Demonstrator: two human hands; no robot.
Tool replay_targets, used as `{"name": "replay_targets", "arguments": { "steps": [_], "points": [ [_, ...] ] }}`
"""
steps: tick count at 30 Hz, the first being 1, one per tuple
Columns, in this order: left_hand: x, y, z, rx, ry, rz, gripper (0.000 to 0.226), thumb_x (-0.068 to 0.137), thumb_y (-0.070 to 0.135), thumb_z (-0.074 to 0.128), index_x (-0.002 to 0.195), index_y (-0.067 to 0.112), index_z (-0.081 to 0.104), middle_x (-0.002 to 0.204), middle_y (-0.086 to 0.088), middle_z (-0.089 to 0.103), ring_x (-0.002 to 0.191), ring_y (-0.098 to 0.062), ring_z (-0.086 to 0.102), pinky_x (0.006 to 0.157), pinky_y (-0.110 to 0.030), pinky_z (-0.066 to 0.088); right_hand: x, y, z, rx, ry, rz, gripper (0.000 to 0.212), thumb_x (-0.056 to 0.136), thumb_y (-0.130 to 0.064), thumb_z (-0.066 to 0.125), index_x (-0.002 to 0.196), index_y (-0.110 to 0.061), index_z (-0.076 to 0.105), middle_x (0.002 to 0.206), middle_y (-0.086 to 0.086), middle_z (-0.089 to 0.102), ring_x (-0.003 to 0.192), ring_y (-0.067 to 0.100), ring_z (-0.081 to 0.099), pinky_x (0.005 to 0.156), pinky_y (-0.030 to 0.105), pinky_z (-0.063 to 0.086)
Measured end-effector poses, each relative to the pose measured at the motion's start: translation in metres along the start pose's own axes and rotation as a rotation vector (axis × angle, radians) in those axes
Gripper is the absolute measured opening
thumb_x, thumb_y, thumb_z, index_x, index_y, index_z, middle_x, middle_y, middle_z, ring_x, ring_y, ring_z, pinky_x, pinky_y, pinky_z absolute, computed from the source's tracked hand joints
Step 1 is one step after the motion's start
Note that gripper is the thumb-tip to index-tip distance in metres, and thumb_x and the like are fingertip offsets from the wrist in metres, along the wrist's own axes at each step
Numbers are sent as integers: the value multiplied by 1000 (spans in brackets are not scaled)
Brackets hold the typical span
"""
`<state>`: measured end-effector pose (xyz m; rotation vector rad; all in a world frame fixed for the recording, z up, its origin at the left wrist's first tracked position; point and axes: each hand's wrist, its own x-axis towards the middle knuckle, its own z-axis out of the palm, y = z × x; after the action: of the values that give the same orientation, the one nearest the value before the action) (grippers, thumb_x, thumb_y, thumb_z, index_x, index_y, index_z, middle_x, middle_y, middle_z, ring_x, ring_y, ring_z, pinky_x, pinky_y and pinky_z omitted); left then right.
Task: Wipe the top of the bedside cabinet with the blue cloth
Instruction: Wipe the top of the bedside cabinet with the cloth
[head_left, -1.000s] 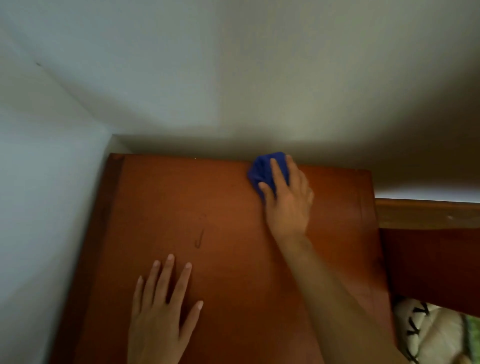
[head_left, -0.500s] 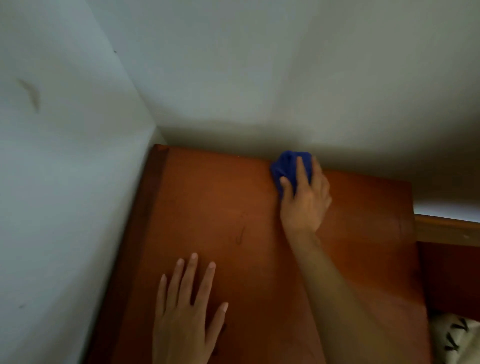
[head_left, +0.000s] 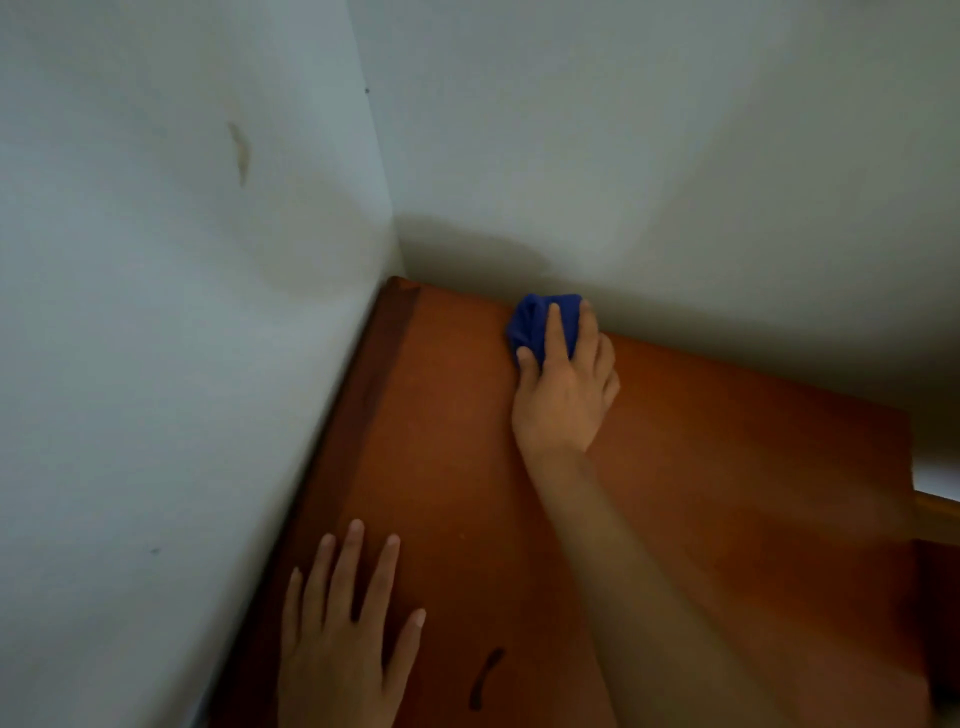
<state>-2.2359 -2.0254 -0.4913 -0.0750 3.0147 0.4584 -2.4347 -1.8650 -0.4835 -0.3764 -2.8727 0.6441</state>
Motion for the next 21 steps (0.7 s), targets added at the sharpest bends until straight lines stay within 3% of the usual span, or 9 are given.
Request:
{"name": "replay_targets", "arguments": {
  "steps": [3,5,7,11,13,15,17,21],
  "points": [
    [0,-1,1,3,27,6,57,90,57,21,131,23,43,137,-14,45,125,-33,37,105,-44,19,-5,-28,12,-33,-139,-456,48,76,-35,56,120,-19,60,131,11,55,110,35,57,84,45,48],
    [-2,-2,2,3,24,8,58,91,57,21,132,23,43,139,-12,43,126,-32,36,105,-44,19,0,-27,17,-63,-215,-606,48,80,-38,47,123,-19,58,133,10,54,111,33,56,85,45,48],
    [-3,-2,1,-8,17,3,59,91,58,21,133,23,41,140,-11,41,128,-30,34,106,-43,18,12,-27,19,-34,-222,-600,50,85,-38,45,131,-20,49,141,10,45,122,32,47,93,45,40],
    [-10,-5,-5,-2,48,-35,60,91,57,21,135,21,39,140,-13,41,128,-31,32,107,-41,15,30,-47,26,-33,-242,-401,51,94,-35,44,142,-25,30,153,4,23,135,27,23,105,38,21],
    [-18,-8,-8,-6,72,-87,60,91,58,20,134,21,39,140,-12,41,129,-31,30,108,-38,12,20,-55,27,7,-244,-496,49,91,-34,46,139,-23,38,150,6,30,132,30,31,102,41,28],
    [-27,-12,-8,-34,95,-144,60,91,59,19,133,21,40,141,-10,37,134,-26,24,109,-35,9,8,-49,26,17,-265,-726,49,85,-38,44,130,-20,50,141,9,45,121,33,47,93,42,40],
    [-37,-15,-7,-58,129,-189,60,90,59,19,131,21,41,140,-8,35,138,-18,16,109,-32,8,14,-44,23,-24,-315,-902,52,84,-41,40,130,-20,51,139,9,48,118,33,50,90,41,41],
    [-57,-21,-1,-29,172,-212,59,91,58,21,128,19,44,135,-14,42,125,-33,34,108,-32,13,46,-60,30,-77,-360,-724,52,92,-37,45,141,-27,31,152,3,25,134,26,27,103,38,24]
  ]
}}
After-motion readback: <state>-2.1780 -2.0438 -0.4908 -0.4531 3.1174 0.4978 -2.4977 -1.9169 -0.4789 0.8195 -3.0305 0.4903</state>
